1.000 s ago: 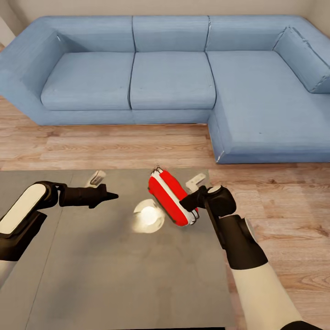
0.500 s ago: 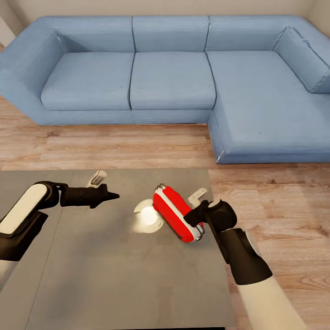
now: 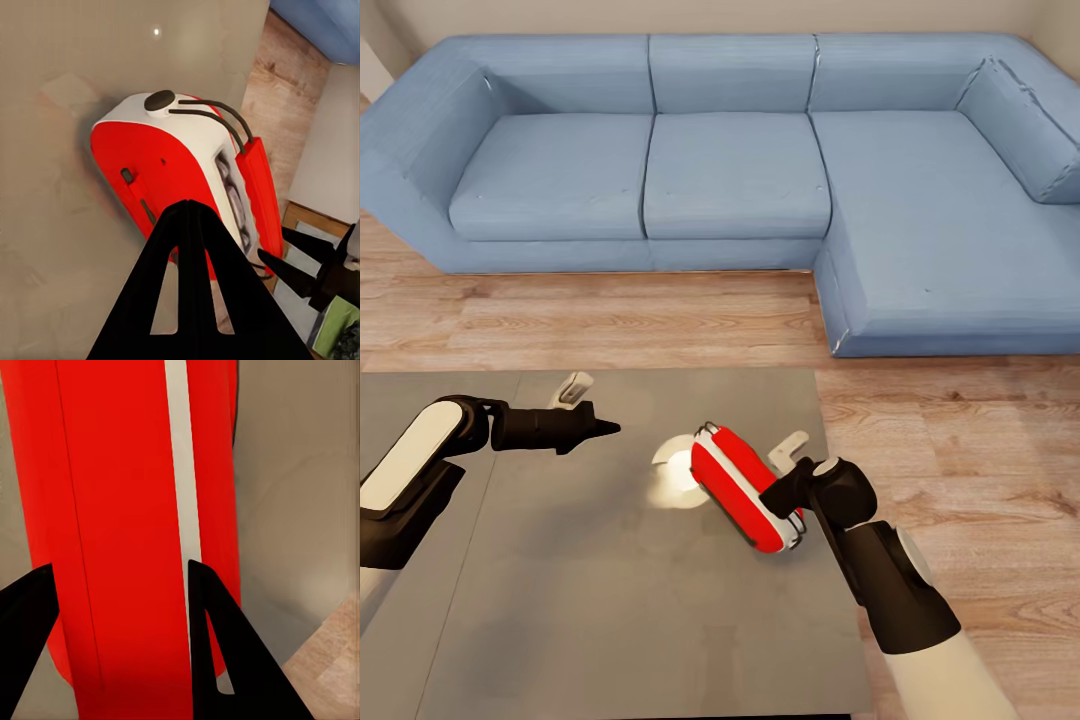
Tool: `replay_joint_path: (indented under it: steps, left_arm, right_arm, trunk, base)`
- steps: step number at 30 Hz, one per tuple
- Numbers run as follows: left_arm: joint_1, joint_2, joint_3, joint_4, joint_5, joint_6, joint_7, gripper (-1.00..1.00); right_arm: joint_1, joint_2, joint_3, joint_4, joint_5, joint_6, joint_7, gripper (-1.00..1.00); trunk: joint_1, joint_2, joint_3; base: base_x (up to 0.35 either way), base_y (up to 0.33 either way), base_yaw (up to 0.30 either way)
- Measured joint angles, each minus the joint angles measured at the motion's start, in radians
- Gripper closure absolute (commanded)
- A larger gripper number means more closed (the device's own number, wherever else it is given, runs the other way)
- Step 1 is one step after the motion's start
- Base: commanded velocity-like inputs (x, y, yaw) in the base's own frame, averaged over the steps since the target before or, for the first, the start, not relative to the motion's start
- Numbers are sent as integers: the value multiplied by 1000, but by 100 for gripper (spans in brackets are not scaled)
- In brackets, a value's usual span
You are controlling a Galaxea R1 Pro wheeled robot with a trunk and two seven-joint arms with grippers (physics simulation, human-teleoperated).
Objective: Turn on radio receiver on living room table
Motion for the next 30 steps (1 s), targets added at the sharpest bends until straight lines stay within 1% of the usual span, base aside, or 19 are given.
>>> replay_joint_path:
  steps: [3,24,26,30]
  left_arm:
    - [0,0,0,0,0,0,0,100]
    - [0,-1,0,0,0,0,0,100]
    - [11,0,-11,11,-1,5,-6,100]
    - [15,0,-25,33,-1,4,-4,100]
  right_arm:
    - [0,0,0,1,-6,2,0,100]
    - [0,-2,0,2,-3,1,0,100]
    - [3,7,-12,14,-3,-3,-3,100]
    - [3,7,-13,19,-1,-6,-1,100]
  trunk:
    - [0,0,0]
    - [0,0,0]
    - [0,0,0]
    - [0,0,0]
  base:
    - [0,0,0]
    - [0,0,0]
    - [0,0,0]
    - [0,0,0]
